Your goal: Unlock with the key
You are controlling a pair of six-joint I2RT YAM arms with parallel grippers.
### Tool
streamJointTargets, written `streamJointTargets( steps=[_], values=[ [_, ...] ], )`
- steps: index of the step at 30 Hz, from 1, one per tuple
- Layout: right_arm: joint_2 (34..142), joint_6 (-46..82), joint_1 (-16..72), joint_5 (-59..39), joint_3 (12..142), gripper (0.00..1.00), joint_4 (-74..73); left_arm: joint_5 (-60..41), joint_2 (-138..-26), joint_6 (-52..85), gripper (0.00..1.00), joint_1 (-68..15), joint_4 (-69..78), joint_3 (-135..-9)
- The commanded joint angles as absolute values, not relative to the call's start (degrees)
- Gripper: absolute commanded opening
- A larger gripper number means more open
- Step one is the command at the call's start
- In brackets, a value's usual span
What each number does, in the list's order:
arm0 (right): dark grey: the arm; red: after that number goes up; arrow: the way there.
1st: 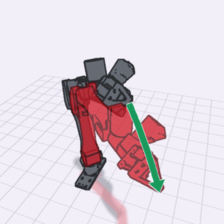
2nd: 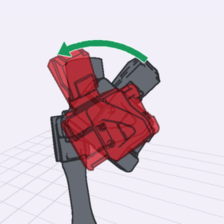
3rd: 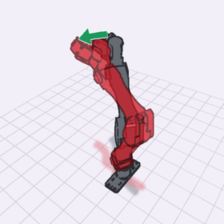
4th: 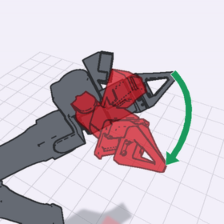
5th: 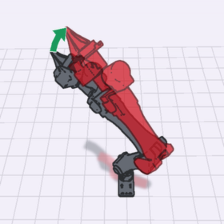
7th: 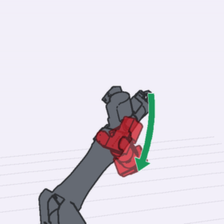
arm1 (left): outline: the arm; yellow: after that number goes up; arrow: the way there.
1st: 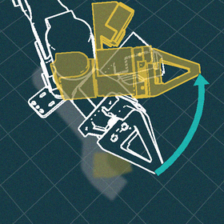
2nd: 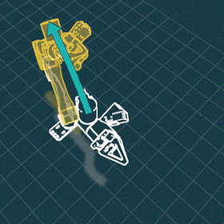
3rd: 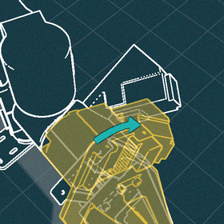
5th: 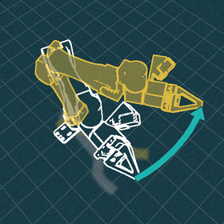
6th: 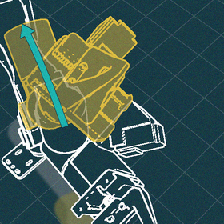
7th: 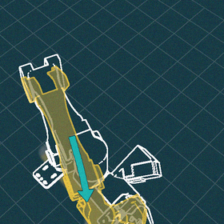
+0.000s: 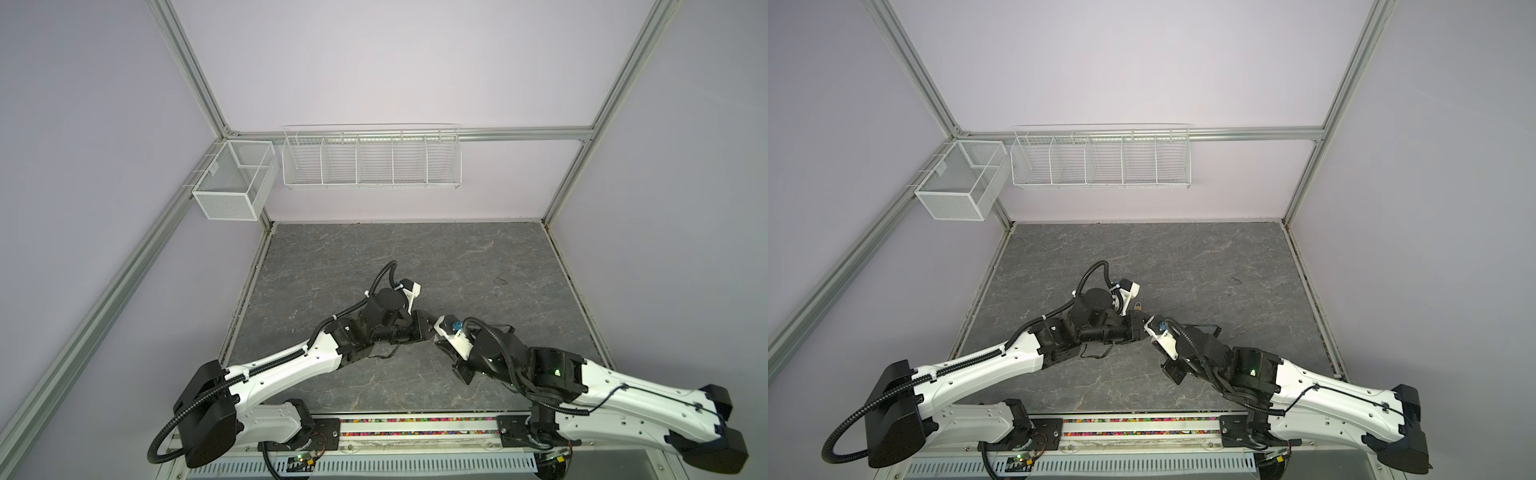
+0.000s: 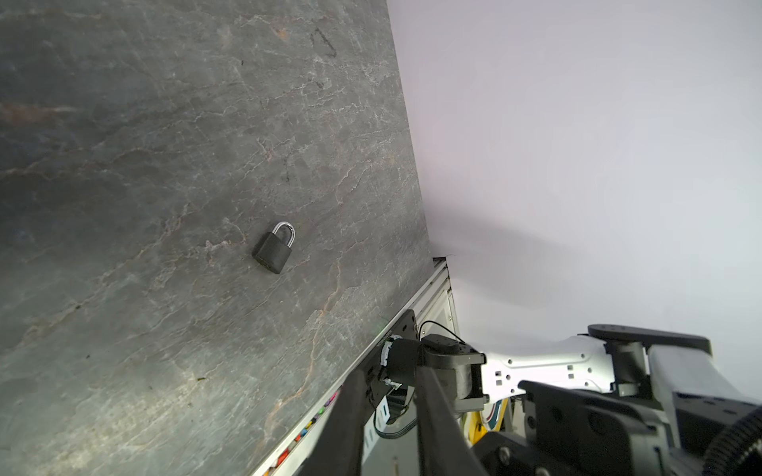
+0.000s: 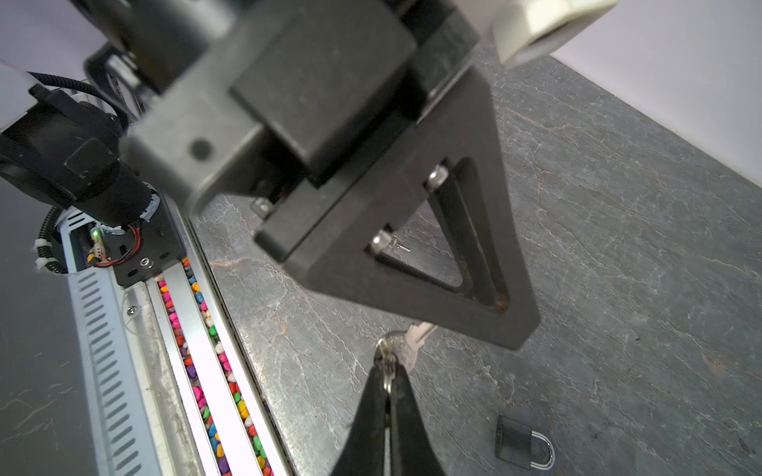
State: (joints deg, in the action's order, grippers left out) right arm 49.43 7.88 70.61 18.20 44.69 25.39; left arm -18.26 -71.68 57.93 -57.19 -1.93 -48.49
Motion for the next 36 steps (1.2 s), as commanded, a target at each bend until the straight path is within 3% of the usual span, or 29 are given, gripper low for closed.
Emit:
streamJointTargets(
  steps=[1, 11, 18, 23, 28, 36],
  values=[
    [49.7, 6.3, 70.9, 19.3, 45.4, 0.07, 24.6, -18.6, -71.8, 58.4, 0.16, -57.5, 0.5, -48.9],
    [49.9, 5.9, 70.9, 20.1, 45.6, 0.06, 24.8, -18.3, -71.5, 58.3, 0.0, -57.5, -0.3, -48.8],
    [49.7, 6.1, 70.9, 20.9, 46.2, 0.07, 25.6, -16.7, -70.3, 57.9, 0.0, -57.5, -1.1, -49.0],
    [48.4, 9.1, 70.7, 21.9, 46.7, 0.38, 26.5, -12.4, -68.6, 56.0, 0.0, -57.4, -0.1, -49.2],
    [44.8, 14.6, 67.3, 15.4, 45.8, 0.55, 25.9, -2.0, -66.5, 50.7, 0.0, -57.3, 0.3, -49.1],
    [42.0, 25.6, 49.6, -12.4, 44.3, 0.6, 19.9, 2.1, -65.2, 41.5, 0.0, -57.3, 15.2, -47.9]
  ],
)
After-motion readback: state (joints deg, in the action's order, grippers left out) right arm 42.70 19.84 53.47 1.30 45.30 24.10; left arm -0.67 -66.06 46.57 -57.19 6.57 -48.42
